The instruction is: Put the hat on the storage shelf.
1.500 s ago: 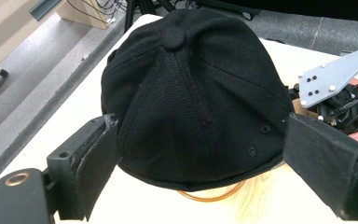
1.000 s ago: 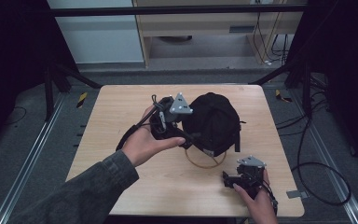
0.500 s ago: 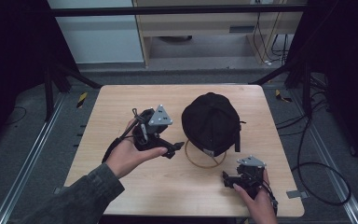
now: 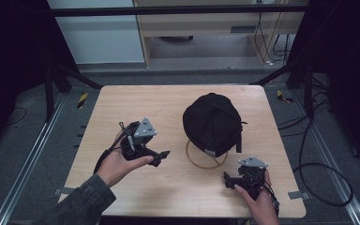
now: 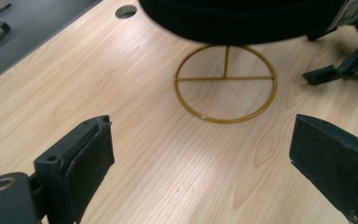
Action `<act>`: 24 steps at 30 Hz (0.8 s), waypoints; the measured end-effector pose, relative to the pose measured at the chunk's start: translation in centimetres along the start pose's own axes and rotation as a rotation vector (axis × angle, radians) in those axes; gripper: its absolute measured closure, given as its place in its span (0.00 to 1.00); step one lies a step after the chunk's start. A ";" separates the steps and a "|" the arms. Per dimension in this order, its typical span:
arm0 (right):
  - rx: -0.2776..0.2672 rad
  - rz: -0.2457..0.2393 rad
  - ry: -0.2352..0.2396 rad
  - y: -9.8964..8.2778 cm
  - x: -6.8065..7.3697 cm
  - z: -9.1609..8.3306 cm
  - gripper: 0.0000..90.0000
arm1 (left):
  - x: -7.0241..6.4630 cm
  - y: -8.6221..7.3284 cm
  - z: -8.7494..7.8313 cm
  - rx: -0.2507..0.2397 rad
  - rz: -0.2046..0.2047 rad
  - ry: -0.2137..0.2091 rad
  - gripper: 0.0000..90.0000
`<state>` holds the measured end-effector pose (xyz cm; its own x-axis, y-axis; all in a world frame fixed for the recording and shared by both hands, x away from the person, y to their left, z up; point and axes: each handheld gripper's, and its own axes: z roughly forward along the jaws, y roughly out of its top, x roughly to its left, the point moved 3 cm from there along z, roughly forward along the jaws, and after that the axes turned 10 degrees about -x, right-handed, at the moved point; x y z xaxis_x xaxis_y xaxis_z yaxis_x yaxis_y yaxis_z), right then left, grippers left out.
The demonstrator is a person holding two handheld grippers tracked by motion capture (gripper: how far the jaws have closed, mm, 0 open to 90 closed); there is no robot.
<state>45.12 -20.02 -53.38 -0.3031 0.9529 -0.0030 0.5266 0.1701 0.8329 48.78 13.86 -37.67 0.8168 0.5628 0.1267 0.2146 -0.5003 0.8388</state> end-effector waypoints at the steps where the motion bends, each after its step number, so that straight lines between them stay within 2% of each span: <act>1: 0.000 -0.004 0.001 0.0 0.0 0.0 0.00 | 0.1 -0.4 0.1 0.004 0.001 0.000 0.06; 6: -0.001 -0.003 0.000 0.0 0.0 0.0 0.00 | 0.3 -3.0 0.5 0.017 -0.017 0.004 0.06; 13: 0.000 -0.003 0.000 0.0 0.0 0.0 0.00 | 0.7 -7.0 0.9 0.041 -0.078 -0.005 0.06; 18: 0.000 -0.003 0.000 0.0 0.0 0.0 0.00 | 1.5 -9.7 0.8 0.066 -0.110 0.015 0.06; 24: -0.001 -0.003 0.000 0.0 0.0 0.0 0.00 | 2.7 -12.3 0.2 0.100 -0.103 0.061 0.05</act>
<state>45.13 -20.04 -53.38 -0.3047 0.9524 -0.0049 0.5254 0.1724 0.8332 48.42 21.39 -47.77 0.7544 0.6519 0.0768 0.3504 -0.4988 0.7927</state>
